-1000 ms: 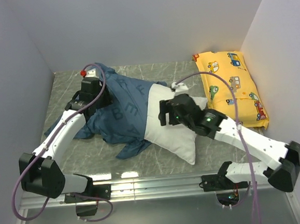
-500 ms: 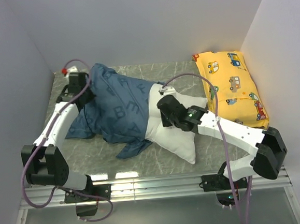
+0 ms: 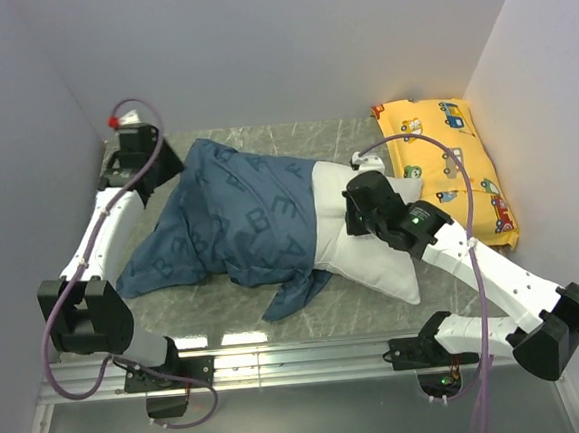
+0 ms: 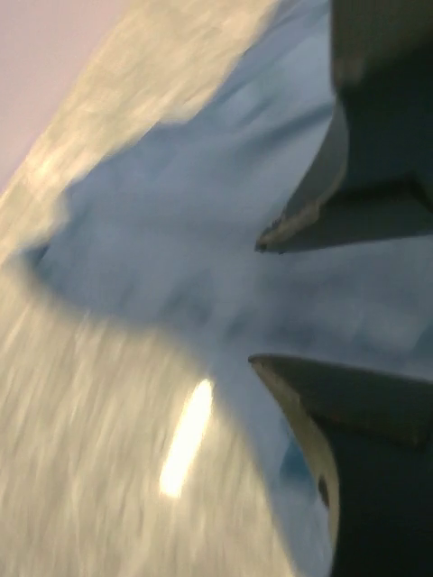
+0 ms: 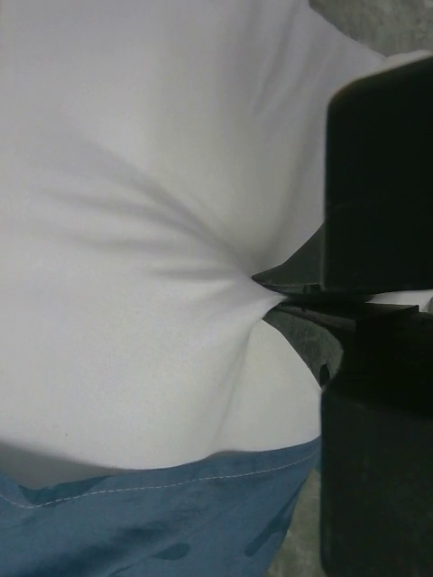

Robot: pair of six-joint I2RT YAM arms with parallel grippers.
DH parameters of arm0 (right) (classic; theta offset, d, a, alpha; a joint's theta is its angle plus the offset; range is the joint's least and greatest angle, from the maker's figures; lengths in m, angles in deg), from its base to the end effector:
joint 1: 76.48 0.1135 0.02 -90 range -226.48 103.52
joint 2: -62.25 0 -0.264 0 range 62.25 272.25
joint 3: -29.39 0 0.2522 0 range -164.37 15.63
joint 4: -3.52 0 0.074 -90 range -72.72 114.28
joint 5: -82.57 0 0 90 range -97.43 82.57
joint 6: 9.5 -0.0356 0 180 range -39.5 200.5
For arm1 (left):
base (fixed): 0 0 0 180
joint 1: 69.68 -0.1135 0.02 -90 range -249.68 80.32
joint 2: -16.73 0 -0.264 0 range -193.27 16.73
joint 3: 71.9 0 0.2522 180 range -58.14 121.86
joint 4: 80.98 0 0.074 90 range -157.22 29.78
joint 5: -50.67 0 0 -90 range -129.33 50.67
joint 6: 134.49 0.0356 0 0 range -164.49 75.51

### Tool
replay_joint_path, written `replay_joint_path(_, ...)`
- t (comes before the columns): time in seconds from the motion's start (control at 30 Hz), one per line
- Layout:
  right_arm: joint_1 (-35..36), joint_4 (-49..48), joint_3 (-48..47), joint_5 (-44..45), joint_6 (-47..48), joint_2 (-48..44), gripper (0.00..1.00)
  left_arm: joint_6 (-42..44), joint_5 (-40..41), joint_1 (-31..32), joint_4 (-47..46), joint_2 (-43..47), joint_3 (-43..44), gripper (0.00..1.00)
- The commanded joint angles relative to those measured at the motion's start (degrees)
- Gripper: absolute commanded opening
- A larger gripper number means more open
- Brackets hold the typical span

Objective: Remove the pillowcase from the pillow

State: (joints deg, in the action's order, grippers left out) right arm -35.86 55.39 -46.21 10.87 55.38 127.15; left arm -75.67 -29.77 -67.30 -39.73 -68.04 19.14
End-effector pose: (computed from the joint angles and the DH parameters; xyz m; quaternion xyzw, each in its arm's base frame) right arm 0.1872 0.1458 0.3284 -0.0561 0.8996 0.0999 0.4213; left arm 0.3360 -0.0080 0.3414 -0.2571 0.8465 -0.0621 0.4620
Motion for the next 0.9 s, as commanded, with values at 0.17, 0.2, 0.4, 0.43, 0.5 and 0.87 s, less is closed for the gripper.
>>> replay_joint_path(0.17,1.1,-4.4,-0.1,-3.7,-0.7,0.9,0.00,-3.5,-5.5,10.9,-1.5,8.7,-8.4,0.68)
replay_joint_path(0.2,1.1,-4.4,-0.2,-3.7,-0.8,1.1,0.00,-4.1,-6.6,11.4,-2.5,9.4,-10.6,0.68)
replay_joint_path(0.4,1.6,-4.3,-0.9,-3.4,-0.7,1.5,0.00,-5.2,-6.9,11.9,-3.4,8.1,-12.4,0.67)
replay_joint_path(0.43,1.7,-4.4,-0.6,-3.3,-0.6,1.6,0.00,-5.1,-6.8,11.9,-3.8,8.0,-12.4,0.65)
replay_joint_path(0.5,1.6,-4.5,-0.7,-3.5,-0.9,1.7,0.00,-5.3,-7.1,12.0,-5.2,7.8,-12.1,0.60)
replay_joint_path(0.87,1.7,-1.4,-2.1,-0.6,-0.3,-1.0,0.00,-3.2,0.8,6.8,-2.9,1.1,-3.2,0.00)
